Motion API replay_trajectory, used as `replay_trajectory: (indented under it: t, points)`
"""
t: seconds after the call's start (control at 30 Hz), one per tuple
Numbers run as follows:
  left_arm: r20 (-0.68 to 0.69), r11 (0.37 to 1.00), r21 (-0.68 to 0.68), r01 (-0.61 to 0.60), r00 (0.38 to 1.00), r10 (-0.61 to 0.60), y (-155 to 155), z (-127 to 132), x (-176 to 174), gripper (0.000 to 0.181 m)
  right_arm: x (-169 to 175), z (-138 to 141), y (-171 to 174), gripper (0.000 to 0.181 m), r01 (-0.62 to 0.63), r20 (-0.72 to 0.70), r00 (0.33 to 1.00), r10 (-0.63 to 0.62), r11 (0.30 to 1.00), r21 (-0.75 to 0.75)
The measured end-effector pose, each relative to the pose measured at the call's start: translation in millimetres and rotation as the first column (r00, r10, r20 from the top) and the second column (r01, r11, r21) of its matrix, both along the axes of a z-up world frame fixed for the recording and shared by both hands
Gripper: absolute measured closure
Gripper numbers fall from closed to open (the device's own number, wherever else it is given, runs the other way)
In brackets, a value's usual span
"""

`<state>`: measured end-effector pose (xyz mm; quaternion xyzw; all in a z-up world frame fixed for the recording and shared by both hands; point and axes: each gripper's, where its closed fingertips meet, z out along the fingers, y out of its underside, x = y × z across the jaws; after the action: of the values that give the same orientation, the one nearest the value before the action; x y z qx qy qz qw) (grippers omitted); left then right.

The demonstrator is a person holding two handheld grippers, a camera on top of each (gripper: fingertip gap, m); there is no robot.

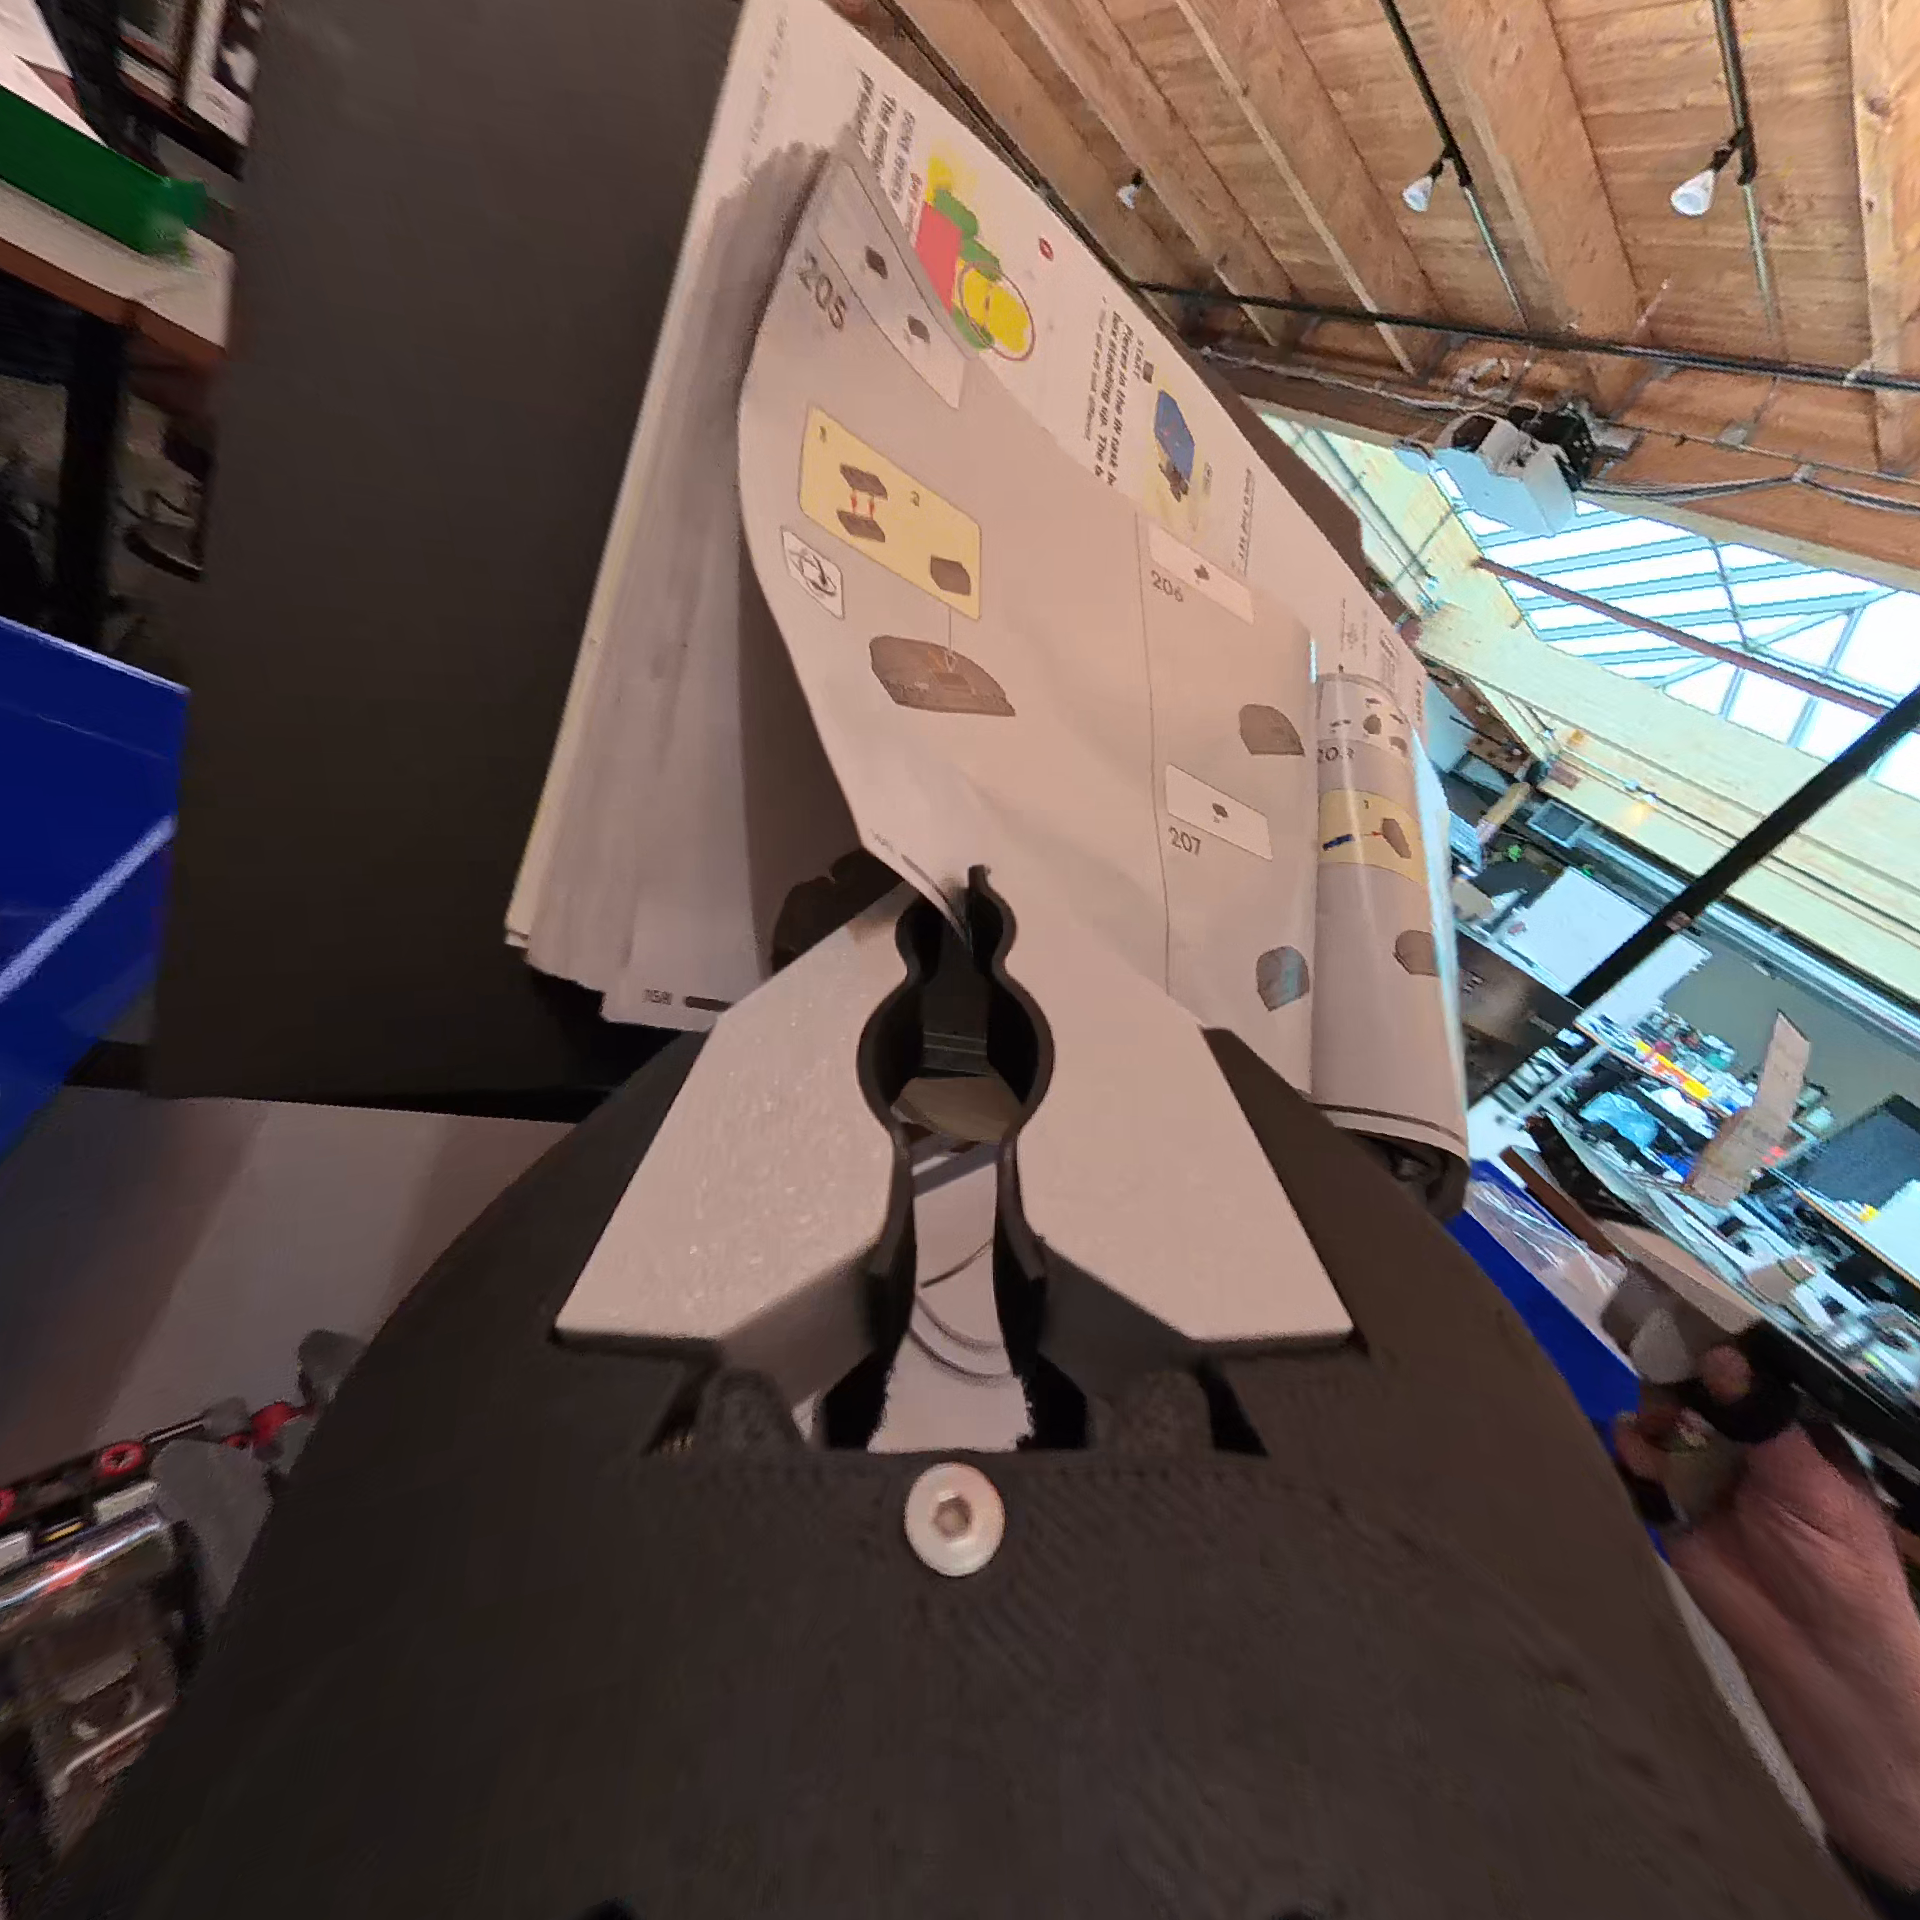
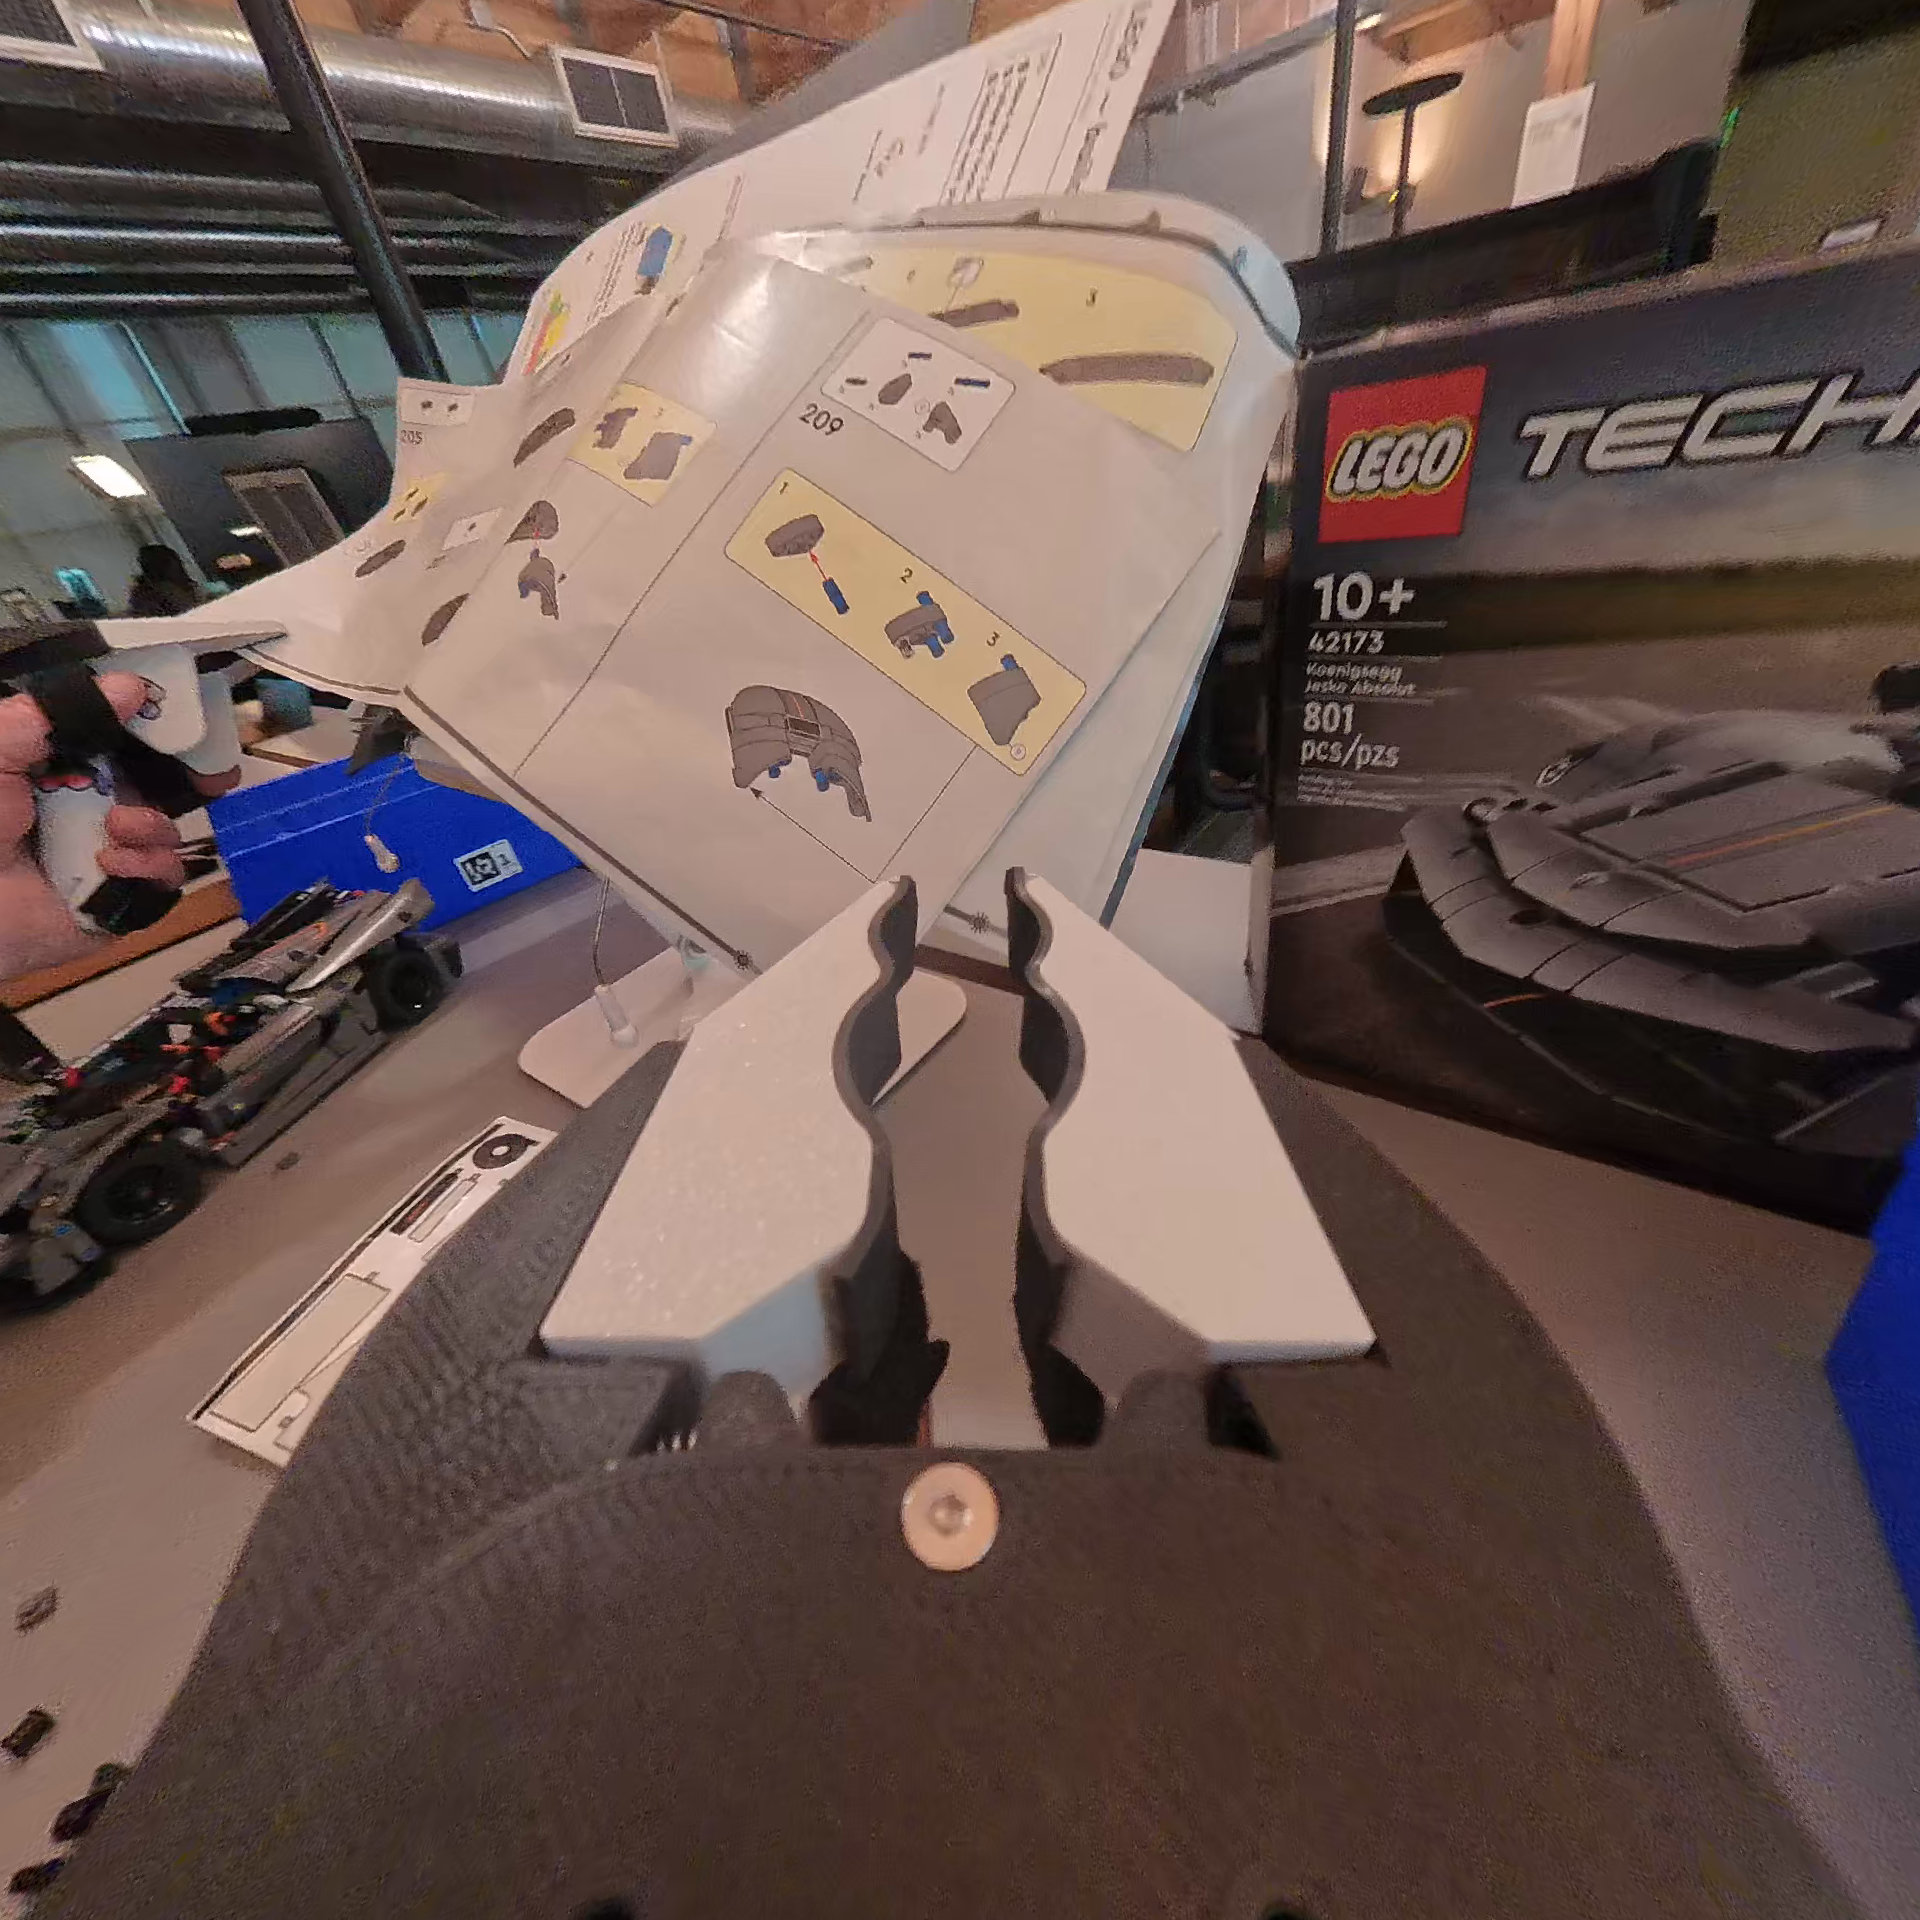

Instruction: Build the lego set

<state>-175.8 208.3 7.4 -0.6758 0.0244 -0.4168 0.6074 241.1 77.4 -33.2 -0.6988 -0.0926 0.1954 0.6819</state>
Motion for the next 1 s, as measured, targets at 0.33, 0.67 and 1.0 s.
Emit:
replay_trajectory:
  t: [0.33,0.67,1.0]
  points:
    - [-0.119,0.936,0.154,-0.317,0.934,0.336,-15.6,38.2,-54.7,0.177,-36.4,7.2,-10.3,0.166,-0.027,0.226,0.974,0.009,0.997,0.078]
    - [-0.493,0.951,0.197,0.239,0.863,-0.115,-47.5,42.7,136.2,0.181,-88.7,0.5,-22.1,0.165,-0.171,0.409,0.905,0.118,0.981,0.094]
    - [-0.786,0.935,0.052,0.35,0.592,-0.178,-56.5,-33.7,243.8,0.181,-90.8,-8.4,-21.5,0.167,-0.19,0.405,0.902,0.15,0.98,0.06]
